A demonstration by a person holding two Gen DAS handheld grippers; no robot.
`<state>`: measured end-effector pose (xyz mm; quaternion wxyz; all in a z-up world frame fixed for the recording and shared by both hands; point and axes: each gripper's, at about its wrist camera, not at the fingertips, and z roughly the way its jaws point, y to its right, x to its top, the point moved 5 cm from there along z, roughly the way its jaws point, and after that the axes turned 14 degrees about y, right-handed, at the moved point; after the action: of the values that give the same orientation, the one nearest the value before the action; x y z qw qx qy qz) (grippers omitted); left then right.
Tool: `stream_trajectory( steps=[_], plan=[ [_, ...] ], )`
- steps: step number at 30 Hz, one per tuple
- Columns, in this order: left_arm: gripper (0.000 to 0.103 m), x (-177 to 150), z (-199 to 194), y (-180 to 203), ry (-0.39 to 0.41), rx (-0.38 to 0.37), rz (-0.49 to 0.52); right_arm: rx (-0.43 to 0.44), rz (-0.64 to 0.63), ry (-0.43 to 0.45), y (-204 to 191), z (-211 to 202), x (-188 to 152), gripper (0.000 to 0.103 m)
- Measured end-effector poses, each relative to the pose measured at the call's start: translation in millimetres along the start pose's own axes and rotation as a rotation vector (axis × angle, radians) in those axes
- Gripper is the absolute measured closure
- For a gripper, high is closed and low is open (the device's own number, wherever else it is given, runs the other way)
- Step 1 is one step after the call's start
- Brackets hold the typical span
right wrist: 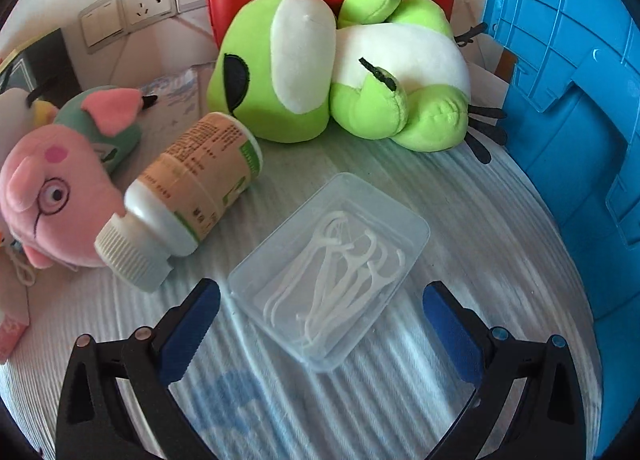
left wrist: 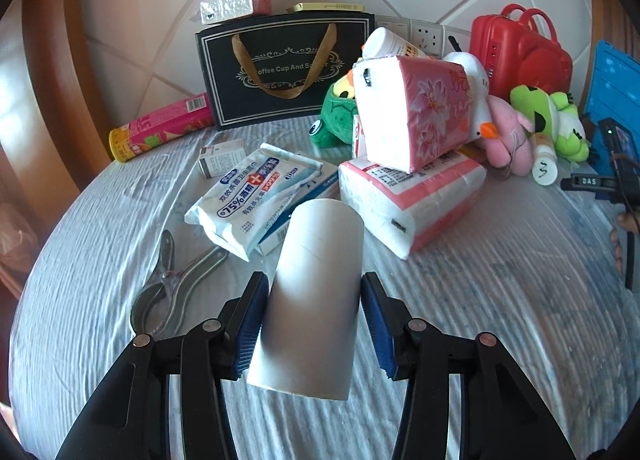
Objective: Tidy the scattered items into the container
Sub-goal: 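Grasp the white paper roll with the left gripper while the right gripper grasps the clear floss-pick box, then carry the paper roll and floss-pick box with both grippers over the crate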
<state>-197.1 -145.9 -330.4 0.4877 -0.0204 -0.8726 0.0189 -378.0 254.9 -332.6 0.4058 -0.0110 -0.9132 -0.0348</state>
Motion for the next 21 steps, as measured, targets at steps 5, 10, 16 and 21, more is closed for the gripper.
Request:
stream_trajectory(
  steps=[5,10,16,21],
  plan=[
    [0.056,-4.0,-16.6,1.5,0.000,0.004,0.004,0.008,0.005,0.005,3.1,8.9,6.6,0.020],
    [0.056,-7.0,-21.2,5.3,-0.007,0.011,0.006,0.040,0.003,-0.008,3.1,-2.6,3.6,0.032],
    [0.056,1.0,-32.2,12.6,0.012,0.016,0.004,0.084,-0.010,-0.005,3.1,-30.9,-6.6,0.033],
    [0.056,9.7,-49.8,17.7,0.023,0.015,-0.007,0.123,-0.021,-0.018,5.8,-66.7,-18.1,0.033]
  ],
)
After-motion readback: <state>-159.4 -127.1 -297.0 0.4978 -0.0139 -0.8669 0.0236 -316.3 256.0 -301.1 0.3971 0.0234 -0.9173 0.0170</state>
